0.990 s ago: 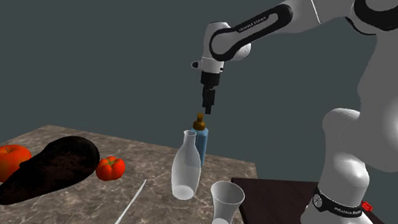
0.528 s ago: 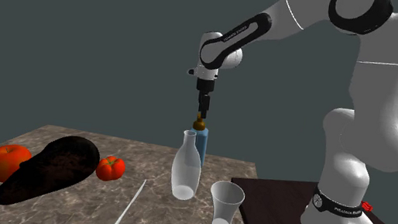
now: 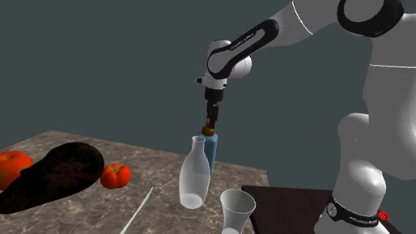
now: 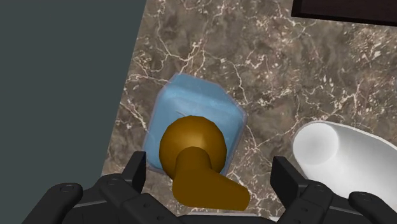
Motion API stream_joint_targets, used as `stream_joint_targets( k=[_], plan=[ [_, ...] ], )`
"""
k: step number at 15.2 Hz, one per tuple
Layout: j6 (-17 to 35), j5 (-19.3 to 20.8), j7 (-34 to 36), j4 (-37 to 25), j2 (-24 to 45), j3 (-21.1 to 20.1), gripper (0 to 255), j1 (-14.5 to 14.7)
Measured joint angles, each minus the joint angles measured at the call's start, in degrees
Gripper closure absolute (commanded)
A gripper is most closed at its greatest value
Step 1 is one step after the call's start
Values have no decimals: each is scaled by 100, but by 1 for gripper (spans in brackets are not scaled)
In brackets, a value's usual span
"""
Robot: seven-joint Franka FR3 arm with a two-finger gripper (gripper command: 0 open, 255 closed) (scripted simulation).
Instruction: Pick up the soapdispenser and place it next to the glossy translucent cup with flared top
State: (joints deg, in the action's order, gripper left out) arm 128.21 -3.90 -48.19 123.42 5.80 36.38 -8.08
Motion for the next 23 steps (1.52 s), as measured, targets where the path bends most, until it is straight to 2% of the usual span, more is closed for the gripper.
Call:
stream_joint_targets(
  k=[2, 3, 14, 23],
  plan=[
    [3, -1, -1, 1, 2, 0, 0, 0],
    [3, -1, -1, 1, 2, 0, 255, 0],
    [-25, 19, 10, -7, -24, 4, 255, 2],
    [-649, 288, 195, -355, -372, 22, 255, 44]
  ],
)
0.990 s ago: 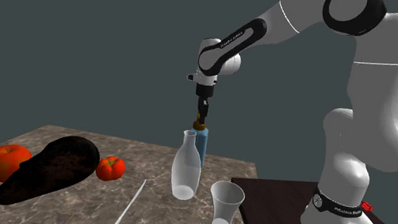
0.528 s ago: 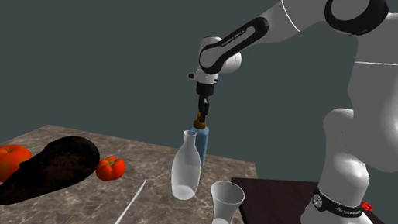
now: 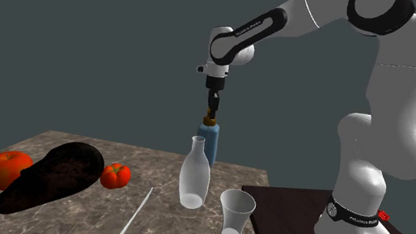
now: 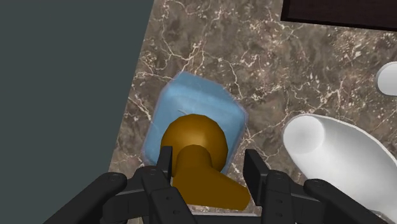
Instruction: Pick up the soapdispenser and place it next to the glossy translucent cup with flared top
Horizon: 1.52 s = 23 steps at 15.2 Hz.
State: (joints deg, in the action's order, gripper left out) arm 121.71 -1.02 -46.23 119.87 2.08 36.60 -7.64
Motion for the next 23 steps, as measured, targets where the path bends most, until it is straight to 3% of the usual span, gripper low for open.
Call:
stream_joint_targets(
  k=[23],
  plan=[
    [-1714, 322, 239, -1304, -506, -67, 255, 62]
  ],
)
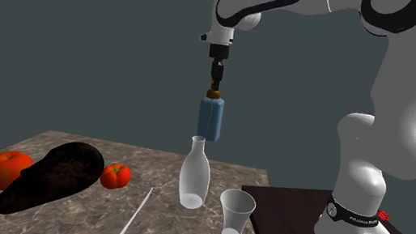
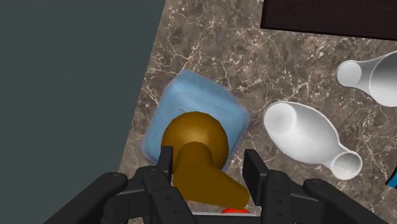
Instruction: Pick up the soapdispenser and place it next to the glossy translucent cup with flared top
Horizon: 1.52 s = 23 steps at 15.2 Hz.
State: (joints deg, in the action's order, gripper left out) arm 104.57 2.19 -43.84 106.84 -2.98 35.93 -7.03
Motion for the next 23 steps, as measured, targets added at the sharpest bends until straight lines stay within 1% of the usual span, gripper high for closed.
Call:
stream_joint_targets(
  k=[15, 23],
  plan=[
    [-1176, -45, -33, -1230, 65, -5, 255, 9],
    [-1851, -209, -165, -2130, 343, 61, 255, -46]
  ],
)
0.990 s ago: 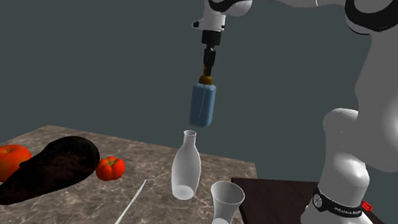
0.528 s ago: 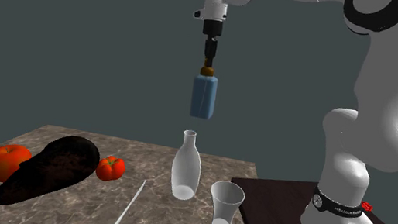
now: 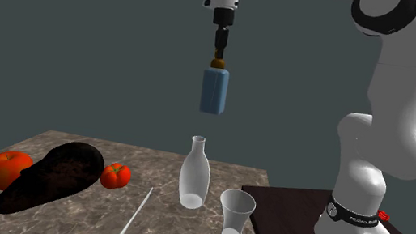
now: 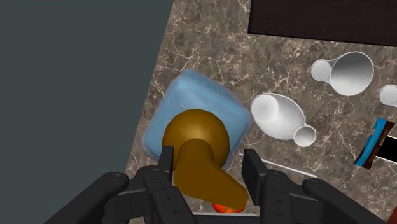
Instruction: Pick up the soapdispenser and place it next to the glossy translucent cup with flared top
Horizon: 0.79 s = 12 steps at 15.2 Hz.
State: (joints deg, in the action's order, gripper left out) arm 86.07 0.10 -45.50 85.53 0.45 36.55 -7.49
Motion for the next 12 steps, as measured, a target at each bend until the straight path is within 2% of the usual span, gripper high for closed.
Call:
stream_joint_targets(
  k=[5, 12],
  plan=[
    [-468, -158, -115, -674, 258, 63, 255, -78],
    [-374, 543, 1021, 556, -1070, -608, 255, 455]
  ],
)
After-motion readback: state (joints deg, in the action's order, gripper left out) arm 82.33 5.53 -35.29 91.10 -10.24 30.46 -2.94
